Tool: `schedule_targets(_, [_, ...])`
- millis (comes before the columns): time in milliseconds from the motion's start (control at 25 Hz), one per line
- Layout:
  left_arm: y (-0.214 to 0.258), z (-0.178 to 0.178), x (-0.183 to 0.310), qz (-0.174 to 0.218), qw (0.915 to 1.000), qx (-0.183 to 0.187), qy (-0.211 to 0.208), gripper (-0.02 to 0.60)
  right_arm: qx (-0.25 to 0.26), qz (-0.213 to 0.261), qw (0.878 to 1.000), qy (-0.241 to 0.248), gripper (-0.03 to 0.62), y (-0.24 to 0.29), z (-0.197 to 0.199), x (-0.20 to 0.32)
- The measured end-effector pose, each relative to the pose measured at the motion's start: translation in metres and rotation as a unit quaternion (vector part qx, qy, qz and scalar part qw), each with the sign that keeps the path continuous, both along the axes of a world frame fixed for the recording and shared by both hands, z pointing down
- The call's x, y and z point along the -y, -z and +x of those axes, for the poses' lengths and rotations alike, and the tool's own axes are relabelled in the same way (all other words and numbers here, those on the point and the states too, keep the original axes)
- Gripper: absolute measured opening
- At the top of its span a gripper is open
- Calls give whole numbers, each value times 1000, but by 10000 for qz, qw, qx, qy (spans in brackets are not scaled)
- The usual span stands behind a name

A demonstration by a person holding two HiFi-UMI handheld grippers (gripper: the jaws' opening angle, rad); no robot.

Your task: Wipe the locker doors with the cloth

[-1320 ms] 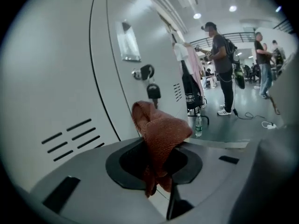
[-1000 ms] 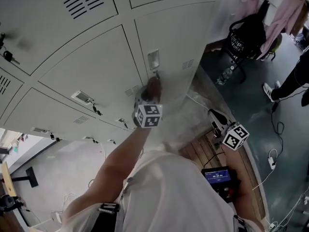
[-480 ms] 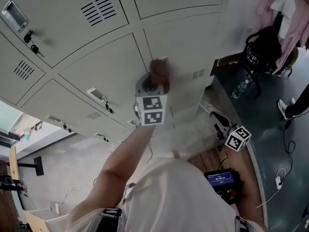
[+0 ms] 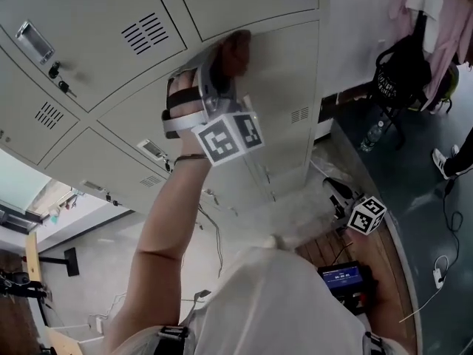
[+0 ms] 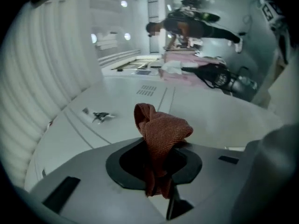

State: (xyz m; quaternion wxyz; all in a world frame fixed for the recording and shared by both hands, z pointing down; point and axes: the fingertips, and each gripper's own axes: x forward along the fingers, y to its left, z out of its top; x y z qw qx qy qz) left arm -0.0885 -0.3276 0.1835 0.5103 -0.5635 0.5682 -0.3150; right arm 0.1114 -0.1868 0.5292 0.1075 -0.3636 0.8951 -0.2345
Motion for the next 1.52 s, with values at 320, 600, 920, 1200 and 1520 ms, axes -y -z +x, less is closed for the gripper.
schedule_targets(320, [-131, 25, 25, -549, 9849, 1642, 86, 77, 236, -37, 9997, -97, 23, -11, 6, -11])
schedule_targets(600, [-208, 42, 27, -1490, 9713, 1851, -111, 77, 424, -173, 9985, -310, 23, -24, 9, -29])
schedule_targets(920, [-267, 51, 27, -2898, 9383, 1883, -140, 77, 444, -123, 9971, -610, 23, -19, 29, -37])
schedule_targets(1200, [-281, 75, -33, -2914, 9502, -713, -838, 77, 327, -238, 9969, -673, 23, -22, 36, -44])
schedule_targets(1520, [-404, 25, -2, -3960, 7943, -4576, 543, 77, -120, -422, 9976, -527, 23, -19, 32, -48])
